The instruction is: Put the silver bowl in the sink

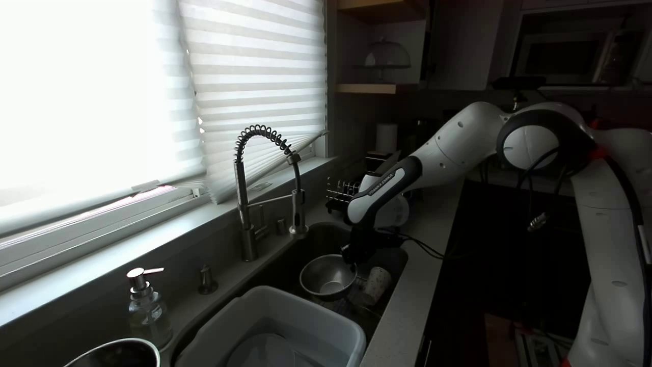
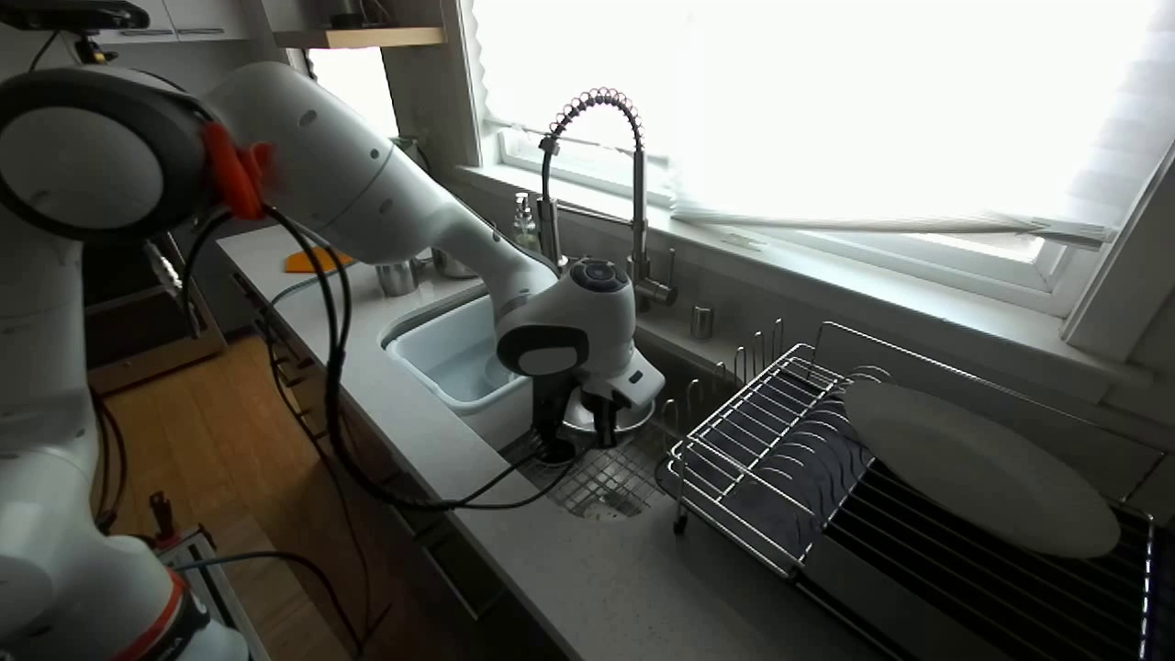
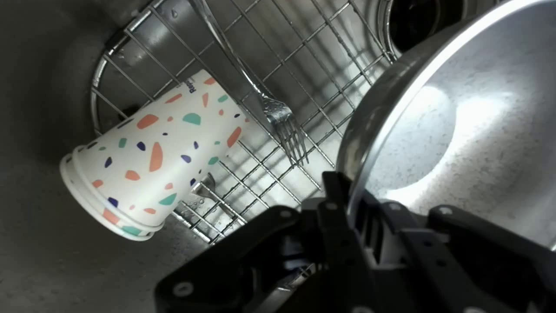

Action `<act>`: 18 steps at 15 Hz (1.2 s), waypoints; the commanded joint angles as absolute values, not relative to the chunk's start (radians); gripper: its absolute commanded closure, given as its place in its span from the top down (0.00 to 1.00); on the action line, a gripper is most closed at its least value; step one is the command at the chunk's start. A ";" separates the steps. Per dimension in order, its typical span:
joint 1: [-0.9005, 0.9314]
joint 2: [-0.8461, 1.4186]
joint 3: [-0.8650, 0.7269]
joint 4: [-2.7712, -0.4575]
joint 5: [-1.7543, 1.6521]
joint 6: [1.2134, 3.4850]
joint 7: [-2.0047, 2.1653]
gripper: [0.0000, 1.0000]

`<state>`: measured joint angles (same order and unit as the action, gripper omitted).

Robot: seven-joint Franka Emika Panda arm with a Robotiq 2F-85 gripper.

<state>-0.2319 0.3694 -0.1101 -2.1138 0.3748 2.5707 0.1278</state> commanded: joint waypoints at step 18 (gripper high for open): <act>-0.243 0.531 -0.072 -1.966 0.382 2.588 0.105 0.65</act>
<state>-0.2429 0.5885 -0.0771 -1.9350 0.3767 2.5730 0.0918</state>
